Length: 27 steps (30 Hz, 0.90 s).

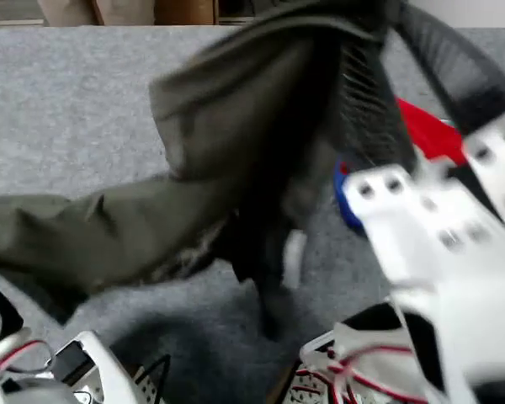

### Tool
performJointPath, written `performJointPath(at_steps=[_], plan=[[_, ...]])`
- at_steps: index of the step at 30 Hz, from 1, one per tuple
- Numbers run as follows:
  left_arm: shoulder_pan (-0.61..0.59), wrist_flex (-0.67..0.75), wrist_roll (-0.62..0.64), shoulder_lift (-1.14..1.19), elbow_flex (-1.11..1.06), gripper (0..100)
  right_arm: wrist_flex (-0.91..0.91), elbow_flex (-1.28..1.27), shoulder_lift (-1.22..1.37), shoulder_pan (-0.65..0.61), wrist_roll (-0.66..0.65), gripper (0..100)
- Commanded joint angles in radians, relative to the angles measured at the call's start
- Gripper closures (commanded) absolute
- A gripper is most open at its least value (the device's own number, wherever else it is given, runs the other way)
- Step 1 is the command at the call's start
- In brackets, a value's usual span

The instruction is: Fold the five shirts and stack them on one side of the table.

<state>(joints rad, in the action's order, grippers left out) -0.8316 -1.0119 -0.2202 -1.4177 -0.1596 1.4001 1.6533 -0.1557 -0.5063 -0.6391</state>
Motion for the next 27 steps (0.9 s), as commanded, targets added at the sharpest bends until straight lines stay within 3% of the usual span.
performJointPath(at_steps=[1,5,12,17,21,27], plan=[[-0.020,0.029,0.009,-0.012,0.049,98,-0.061,0.007,-0.051,0.013,-0.005,99.5],[-0.014,0.021,0.009,-0.016,0.048,98,-0.057,-0.038,-0.056,0.013,-0.003,99.5],[-0.012,-0.035,0.006,-0.012,-0.058,98,-0.052,-0.352,0.015,0.013,-0.003,99.5],[-0.003,0.002,0.009,-0.008,-0.252,98,-0.224,-0.575,0.153,0.042,0.046,99.5],[0.063,0.238,0.005,-0.007,-0.548,98,-0.500,-0.733,0.315,0.087,0.147,99.5],[0.152,0.806,0.005,0.008,-0.985,98,-0.732,-0.811,0.570,0.091,0.187,99.5]])
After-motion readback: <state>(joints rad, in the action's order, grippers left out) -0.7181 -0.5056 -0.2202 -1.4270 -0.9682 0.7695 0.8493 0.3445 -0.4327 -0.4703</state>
